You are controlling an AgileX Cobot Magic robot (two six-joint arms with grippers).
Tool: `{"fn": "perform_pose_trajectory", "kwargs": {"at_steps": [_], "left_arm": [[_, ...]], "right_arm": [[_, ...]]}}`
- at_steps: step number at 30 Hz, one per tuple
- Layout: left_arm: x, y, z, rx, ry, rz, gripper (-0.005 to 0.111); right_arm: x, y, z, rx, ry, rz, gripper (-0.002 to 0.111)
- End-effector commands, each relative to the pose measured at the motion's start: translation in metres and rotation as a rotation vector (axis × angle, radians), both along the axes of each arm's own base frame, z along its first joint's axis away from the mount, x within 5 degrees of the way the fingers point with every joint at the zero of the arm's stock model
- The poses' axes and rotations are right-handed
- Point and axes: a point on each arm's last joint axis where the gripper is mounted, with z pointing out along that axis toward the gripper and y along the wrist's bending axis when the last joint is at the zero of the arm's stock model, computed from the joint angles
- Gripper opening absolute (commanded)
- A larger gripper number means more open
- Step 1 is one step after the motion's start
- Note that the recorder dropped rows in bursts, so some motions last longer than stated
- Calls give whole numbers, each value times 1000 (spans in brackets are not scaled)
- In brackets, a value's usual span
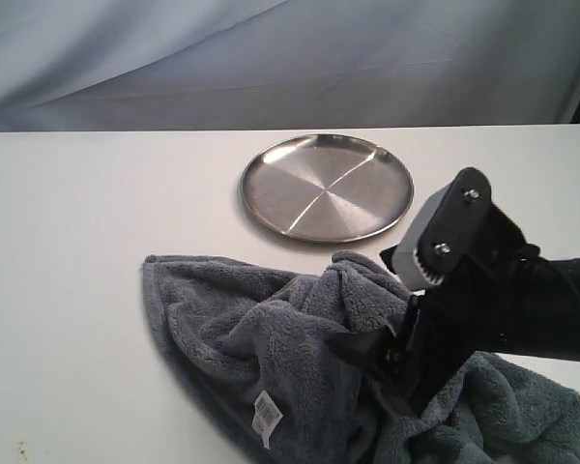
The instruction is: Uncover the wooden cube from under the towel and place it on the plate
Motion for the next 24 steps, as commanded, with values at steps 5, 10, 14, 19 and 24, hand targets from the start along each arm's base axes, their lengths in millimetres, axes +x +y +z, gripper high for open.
{"fn": "perform_pose_trajectory", "kwargs": {"at_steps": [5,10,14,19,24], "left_arm": [[0,0,0,-12,-3,0,0],[0,0,0,-12,-3,0,0],[0,0,0,-12,-3,0,0],[0,0,0,-12,-3,0,0],[0,0,0,-12,-3,0,0]], "right_arm": [[22,30,1,5,11,-15,87],[31,47,24,71,-37,25,87],[41,54,46,111,-100,-1,87],[58,47,60,67,-203,-157,85],[67,35,61,2,-259,-298,72]]}}
